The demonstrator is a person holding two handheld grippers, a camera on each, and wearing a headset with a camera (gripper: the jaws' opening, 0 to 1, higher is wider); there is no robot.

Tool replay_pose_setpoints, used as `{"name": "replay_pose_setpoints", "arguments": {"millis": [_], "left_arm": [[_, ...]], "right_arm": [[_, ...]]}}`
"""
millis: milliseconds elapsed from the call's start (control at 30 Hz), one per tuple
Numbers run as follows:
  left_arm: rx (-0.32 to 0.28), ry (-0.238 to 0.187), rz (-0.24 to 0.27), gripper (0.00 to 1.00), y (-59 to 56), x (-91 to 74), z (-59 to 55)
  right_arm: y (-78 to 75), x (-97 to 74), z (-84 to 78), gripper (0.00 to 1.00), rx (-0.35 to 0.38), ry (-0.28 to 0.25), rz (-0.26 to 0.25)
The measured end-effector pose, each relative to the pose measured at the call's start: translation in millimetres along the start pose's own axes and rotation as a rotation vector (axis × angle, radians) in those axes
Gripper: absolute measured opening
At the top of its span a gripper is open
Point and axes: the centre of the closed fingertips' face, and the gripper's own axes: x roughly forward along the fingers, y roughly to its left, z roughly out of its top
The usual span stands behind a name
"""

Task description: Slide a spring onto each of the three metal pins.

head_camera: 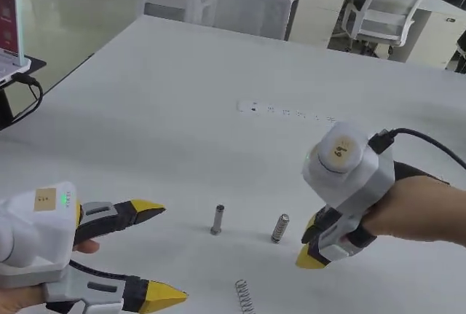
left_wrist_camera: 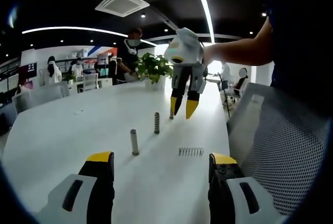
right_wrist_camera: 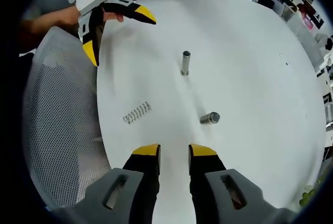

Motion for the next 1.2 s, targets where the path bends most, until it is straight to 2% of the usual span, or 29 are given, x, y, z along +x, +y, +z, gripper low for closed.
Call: {"name": "replay_pose_setpoints", "arguments": {"millis": [200,667,900,1000,1200], "left_arm": [[0.004,-0.002,-0.008,0.70,-3.2,1.6,1.8],[0.009,-0.010,-0.018,0.70,-8.5,2.3,2.9],[0.008,-0.013,-0.021,0.69,-10.5,2.2,2.1],[0.006,-0.015,-0.021,0.69,-11.1,1.9,1.7],[0.004,-0.017,-0.024,0.69,-12.6,1.9,0.3]], "right_arm": [[17.4,5.0,0.6,0.19,0.024,-0.008,0.026],[48.6,20.9,15.8,0.19,0.074,-0.034,0.069],[60.9,32.0,21.2,0.21,0.126,-0.039,0.081],[64.1,36.0,22.7,0.22,0.186,-0.040,0.085],[67.6,44.0,23.2,0.20,0.259,-0.033,0.076]]}}
